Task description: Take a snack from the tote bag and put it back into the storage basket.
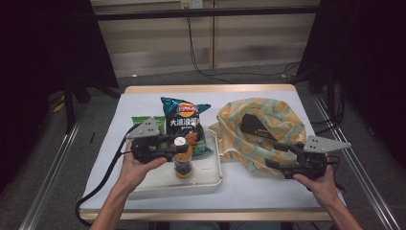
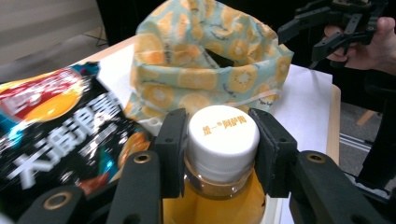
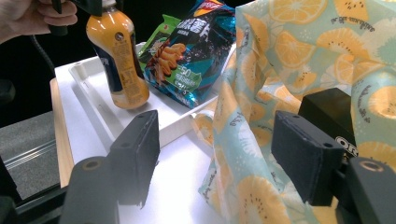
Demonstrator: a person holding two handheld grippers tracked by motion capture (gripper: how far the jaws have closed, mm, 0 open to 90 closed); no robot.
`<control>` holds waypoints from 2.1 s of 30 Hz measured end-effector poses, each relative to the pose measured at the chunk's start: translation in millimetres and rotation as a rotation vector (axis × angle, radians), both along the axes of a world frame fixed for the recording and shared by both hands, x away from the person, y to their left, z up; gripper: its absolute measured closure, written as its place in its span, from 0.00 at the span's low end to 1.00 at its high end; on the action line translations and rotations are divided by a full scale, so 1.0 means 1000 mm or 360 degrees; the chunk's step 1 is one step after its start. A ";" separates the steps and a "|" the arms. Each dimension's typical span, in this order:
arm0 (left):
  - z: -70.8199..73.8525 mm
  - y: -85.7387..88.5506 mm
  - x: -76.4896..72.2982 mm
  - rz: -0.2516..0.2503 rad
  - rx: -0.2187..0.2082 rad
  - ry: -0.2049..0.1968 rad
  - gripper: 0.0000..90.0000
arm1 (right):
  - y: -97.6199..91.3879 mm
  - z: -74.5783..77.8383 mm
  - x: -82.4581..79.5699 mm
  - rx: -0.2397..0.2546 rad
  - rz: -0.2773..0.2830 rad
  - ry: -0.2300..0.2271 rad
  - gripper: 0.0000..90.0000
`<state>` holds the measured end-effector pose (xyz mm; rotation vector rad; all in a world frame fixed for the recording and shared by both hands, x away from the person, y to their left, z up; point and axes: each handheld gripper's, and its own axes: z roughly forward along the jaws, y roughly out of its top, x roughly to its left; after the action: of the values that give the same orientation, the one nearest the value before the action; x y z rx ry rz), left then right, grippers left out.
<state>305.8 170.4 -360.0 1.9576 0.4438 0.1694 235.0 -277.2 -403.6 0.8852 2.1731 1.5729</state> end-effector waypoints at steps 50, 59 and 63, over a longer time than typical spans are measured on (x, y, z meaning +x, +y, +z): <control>-0.020 0.092 -0.023 0.0292 -0.0043 0.0015 0.61 | 0.002 -0.002 0.006 -0.0022 0.0006 0.0017 0.42; -0.013 0.091 -0.030 0.0430 -0.0071 -0.0007 0.37 | 0.000 -0.001 0.006 -0.0009 -0.0002 0.0016 0.40; -0.003 0.089 -0.037 0.0455 -0.0109 -0.0051 0.34 | -0.001 0.000 0.007 -0.0005 0.0000 0.0010 0.39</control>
<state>268.6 259.3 -363.0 1.8151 0.6986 0.3623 242.3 -278.0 -404.0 0.8903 2.1792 1.5680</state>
